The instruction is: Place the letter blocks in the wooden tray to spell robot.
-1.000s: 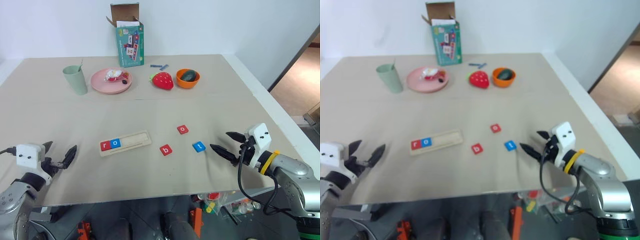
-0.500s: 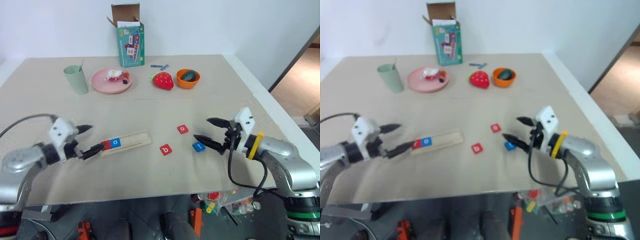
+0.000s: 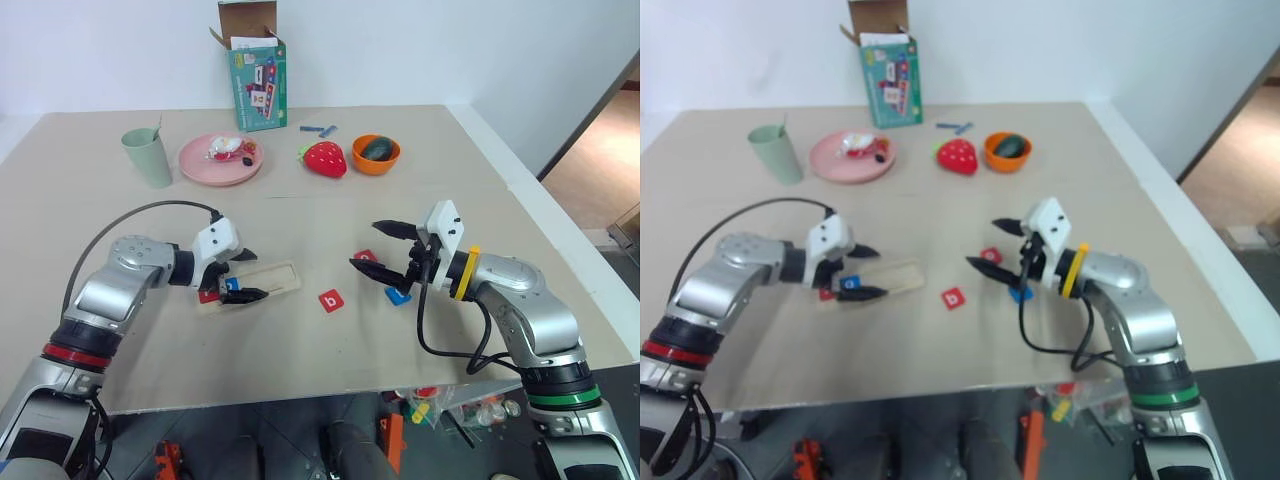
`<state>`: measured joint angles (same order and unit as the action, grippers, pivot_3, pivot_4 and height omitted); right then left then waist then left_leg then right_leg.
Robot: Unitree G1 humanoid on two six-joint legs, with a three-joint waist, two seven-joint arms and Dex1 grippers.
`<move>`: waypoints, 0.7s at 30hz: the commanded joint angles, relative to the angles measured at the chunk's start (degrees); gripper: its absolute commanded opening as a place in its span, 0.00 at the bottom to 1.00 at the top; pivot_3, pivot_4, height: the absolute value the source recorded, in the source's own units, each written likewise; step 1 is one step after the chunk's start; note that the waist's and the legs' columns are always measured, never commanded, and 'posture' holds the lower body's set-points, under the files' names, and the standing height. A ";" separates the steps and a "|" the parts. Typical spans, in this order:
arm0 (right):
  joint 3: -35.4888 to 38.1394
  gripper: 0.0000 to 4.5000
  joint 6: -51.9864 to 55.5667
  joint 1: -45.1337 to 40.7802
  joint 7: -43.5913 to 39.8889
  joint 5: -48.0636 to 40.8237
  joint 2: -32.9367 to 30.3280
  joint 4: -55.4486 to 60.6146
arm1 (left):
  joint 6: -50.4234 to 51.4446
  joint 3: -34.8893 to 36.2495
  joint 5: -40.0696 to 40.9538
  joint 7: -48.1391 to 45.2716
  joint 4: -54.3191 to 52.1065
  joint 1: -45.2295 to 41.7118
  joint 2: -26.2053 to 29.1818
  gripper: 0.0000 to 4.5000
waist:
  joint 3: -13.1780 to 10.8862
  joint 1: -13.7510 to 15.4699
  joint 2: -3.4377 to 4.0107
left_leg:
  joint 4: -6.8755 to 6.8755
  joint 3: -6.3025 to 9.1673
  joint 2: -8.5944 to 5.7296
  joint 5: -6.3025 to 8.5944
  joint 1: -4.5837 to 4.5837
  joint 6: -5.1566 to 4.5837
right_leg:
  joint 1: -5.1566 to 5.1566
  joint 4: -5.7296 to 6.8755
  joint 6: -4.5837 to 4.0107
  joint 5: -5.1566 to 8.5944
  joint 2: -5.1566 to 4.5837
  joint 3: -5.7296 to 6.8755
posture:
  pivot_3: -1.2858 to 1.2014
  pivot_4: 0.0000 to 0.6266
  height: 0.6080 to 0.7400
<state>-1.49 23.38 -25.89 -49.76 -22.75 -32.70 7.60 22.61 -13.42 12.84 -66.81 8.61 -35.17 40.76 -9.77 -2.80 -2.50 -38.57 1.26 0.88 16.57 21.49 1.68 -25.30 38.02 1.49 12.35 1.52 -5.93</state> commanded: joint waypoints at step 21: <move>-2.66 1.00 -0.40 -4.13 -5.10 -0.69 0.93 0.81 | -0.11 -1.29 -8.11 2.66 3.28 0.61 -1.29 1.00 | 0.01 0.06 0.02 | -0.12 0.06 -0.03 0.00 -0.03 0.00 | 0.08 0.06 -0.01 -0.01 -0.06 0.06 | 0.52 0.24 1.00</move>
<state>-4.44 23.95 -28.39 -54.78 -23.49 -31.95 7.59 22.33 -14.21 7.26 -66.57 9.78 -34.47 39.45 -9.75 -2.74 -2.48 -38.71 1.34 0.84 16.56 21.42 1.69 -25.17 38.08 1.49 12.34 1.46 -5.85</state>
